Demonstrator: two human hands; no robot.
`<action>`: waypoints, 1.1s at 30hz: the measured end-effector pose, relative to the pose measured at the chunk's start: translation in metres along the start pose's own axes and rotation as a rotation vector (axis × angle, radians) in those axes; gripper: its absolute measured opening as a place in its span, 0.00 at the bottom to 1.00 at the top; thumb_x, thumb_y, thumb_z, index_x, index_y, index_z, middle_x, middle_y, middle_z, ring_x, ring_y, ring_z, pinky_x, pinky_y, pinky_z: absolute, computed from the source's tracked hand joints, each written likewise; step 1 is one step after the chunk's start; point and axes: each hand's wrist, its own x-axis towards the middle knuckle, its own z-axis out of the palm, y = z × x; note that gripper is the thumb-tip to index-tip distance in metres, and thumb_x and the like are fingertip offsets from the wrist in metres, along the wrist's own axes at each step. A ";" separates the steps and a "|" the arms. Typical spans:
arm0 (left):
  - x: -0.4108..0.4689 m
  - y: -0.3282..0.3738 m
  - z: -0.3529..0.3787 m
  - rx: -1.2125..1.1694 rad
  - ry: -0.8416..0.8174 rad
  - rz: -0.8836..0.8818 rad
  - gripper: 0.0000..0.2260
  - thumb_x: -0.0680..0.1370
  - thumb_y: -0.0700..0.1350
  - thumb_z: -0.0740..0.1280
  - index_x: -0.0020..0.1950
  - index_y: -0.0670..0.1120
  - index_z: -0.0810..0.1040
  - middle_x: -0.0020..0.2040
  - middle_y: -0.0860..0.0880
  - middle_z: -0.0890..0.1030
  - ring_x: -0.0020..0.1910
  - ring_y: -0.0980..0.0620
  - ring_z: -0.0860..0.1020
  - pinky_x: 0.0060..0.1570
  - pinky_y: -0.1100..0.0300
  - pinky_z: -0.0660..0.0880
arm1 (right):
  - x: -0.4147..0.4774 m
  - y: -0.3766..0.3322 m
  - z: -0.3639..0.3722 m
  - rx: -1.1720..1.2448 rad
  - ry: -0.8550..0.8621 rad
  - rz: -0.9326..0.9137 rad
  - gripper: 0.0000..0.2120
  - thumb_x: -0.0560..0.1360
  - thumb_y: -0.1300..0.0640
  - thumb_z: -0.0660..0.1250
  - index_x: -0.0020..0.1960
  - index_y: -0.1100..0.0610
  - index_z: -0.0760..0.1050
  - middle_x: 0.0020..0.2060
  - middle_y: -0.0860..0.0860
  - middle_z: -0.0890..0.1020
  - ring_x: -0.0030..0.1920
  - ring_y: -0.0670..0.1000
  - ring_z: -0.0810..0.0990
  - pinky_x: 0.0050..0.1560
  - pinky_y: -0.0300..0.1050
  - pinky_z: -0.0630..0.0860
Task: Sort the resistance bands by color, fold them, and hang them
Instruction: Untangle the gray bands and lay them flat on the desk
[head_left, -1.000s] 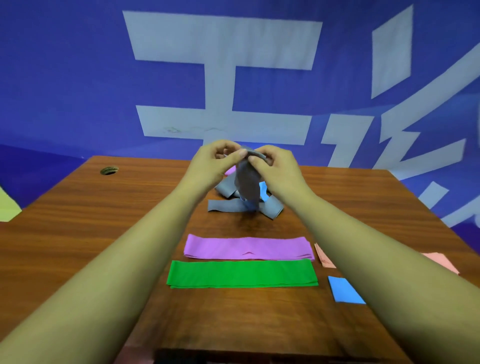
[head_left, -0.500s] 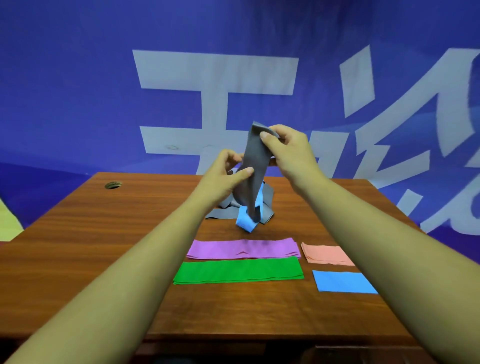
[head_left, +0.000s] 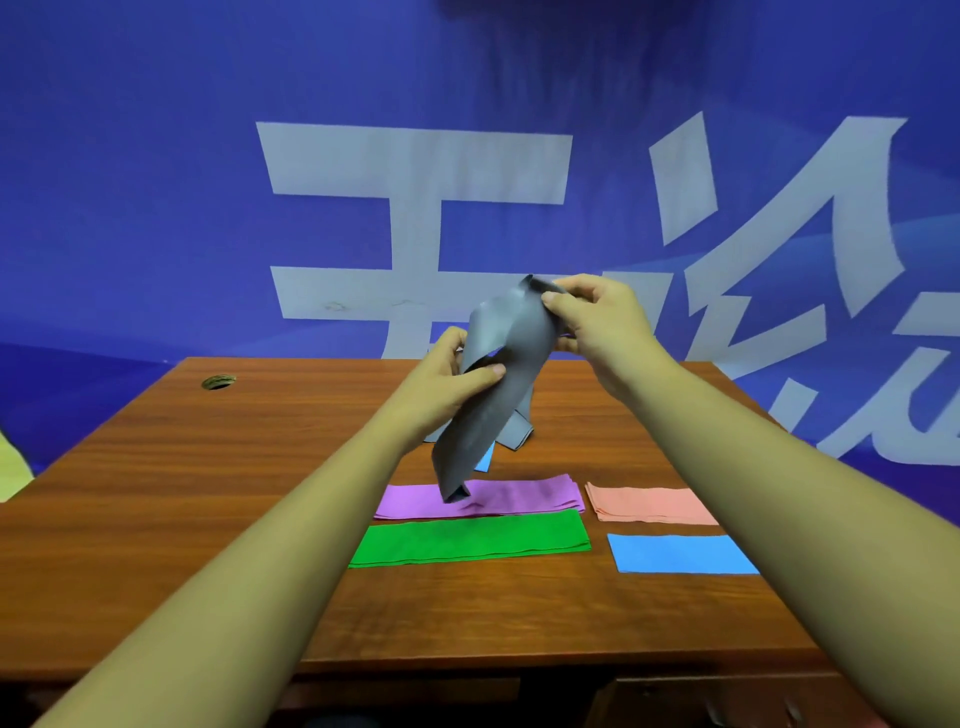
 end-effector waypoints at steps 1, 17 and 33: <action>-0.002 0.000 0.002 0.014 -0.013 0.020 0.14 0.78 0.44 0.69 0.61 0.47 0.70 0.54 0.47 0.81 0.47 0.56 0.81 0.42 0.63 0.76 | -0.001 -0.001 -0.003 -0.003 -0.003 -0.004 0.06 0.77 0.63 0.65 0.49 0.59 0.81 0.42 0.54 0.82 0.42 0.51 0.81 0.45 0.51 0.83; -0.035 -0.023 0.020 0.030 0.045 0.065 0.06 0.77 0.39 0.69 0.52 0.41 0.75 0.45 0.48 0.77 0.44 0.55 0.75 0.50 0.57 0.71 | -0.025 -0.014 -0.023 -0.082 -0.139 -0.011 0.07 0.77 0.61 0.69 0.53 0.58 0.82 0.49 0.57 0.83 0.44 0.51 0.81 0.42 0.44 0.80; -0.035 0.036 0.042 -0.147 0.153 0.222 0.09 0.81 0.48 0.63 0.55 0.44 0.79 0.47 0.45 0.81 0.45 0.54 0.79 0.49 0.57 0.76 | -0.054 -0.034 -0.027 -0.415 -0.141 -0.195 0.06 0.76 0.57 0.69 0.47 0.59 0.81 0.40 0.52 0.84 0.39 0.45 0.79 0.42 0.42 0.76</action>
